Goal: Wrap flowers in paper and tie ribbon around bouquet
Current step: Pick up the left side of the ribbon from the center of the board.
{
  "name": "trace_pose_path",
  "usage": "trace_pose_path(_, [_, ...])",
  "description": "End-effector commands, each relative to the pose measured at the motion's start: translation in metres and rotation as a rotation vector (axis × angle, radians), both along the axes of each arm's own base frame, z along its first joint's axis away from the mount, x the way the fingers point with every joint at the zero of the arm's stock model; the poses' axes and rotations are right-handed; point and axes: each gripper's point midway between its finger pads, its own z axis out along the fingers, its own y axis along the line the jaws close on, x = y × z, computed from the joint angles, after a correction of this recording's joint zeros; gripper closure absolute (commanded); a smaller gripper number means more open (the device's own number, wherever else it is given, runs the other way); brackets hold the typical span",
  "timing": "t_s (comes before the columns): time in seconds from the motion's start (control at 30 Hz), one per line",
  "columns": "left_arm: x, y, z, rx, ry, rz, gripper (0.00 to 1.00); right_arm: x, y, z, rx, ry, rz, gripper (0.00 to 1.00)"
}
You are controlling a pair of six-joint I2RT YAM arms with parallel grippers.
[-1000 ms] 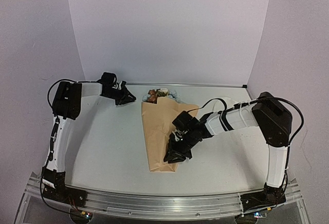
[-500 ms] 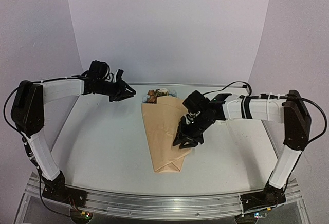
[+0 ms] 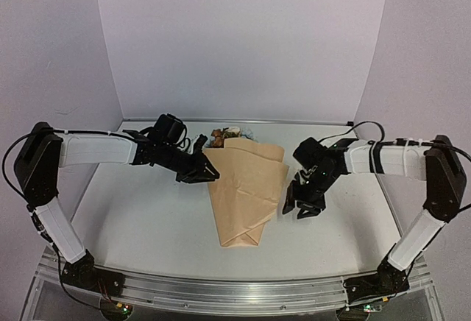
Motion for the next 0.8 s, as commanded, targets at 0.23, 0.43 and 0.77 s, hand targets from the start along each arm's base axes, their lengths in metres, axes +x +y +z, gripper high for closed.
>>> trace_pose_path(0.23, [-0.004, 0.007, 0.039, 0.009, -0.085, 0.023, 0.79, 0.119, -0.127, 0.025, -0.178, -0.21, -0.193, 0.33])
trace_pose_path(0.43, [0.001, 0.005, 0.041, 0.027, -0.083, 0.029, 0.79, 0.208, -0.149, 0.021, -0.192, -0.325, -0.238, 0.33])
trace_pose_path(0.77, [0.012, 0.003, 0.05, 0.055, -0.091, 0.046, 0.79, 0.285, -0.17, -0.012, -0.145, -0.333, -0.316, 0.35])
